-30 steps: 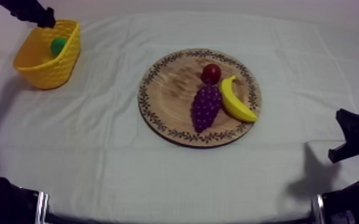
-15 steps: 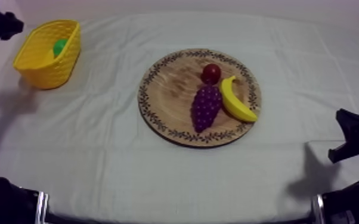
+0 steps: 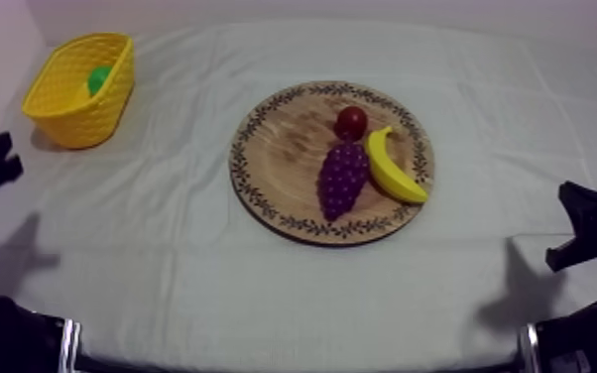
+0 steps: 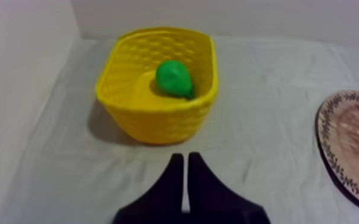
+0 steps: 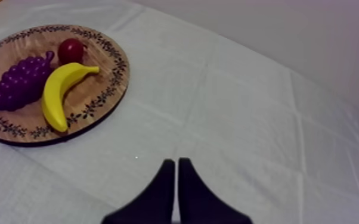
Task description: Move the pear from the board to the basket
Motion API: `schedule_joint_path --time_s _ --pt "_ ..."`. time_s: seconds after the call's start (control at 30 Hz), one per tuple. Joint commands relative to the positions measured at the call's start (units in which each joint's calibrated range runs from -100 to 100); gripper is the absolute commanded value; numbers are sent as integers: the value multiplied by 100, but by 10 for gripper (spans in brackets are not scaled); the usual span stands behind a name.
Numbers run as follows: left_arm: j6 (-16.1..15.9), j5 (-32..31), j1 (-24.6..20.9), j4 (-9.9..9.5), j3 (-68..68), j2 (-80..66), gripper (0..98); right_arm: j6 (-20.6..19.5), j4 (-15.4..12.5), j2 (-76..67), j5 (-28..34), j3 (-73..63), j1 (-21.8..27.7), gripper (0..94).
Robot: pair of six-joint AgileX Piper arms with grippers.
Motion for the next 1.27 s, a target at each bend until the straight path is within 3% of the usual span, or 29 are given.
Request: schedule_joint_path --time_s 0.0,0.2,0.37,0.6,0.7,1.23 --pt "2 -40 36 -4 761 -1015 2 2 0 -1 0 -1 2 3" --pt "164 -116 244 -141 1503 -1976 1 4 0 -1 0 -1 2 3" --pt "56 -189 362 -239 1642 -2432 1 3 0 -1 0 -1 2 3" --pt "829 -224 493 -270 1674 -2524 1 2 0 -1 0 -1 2 3" --pt "1007 -226 506 -272 1676 -2529 1 2 0 -1 0 -1 2 3" --pt "993 -227 512 -273 1677 -2532 1 2 0 -1 0 -1 2 3"
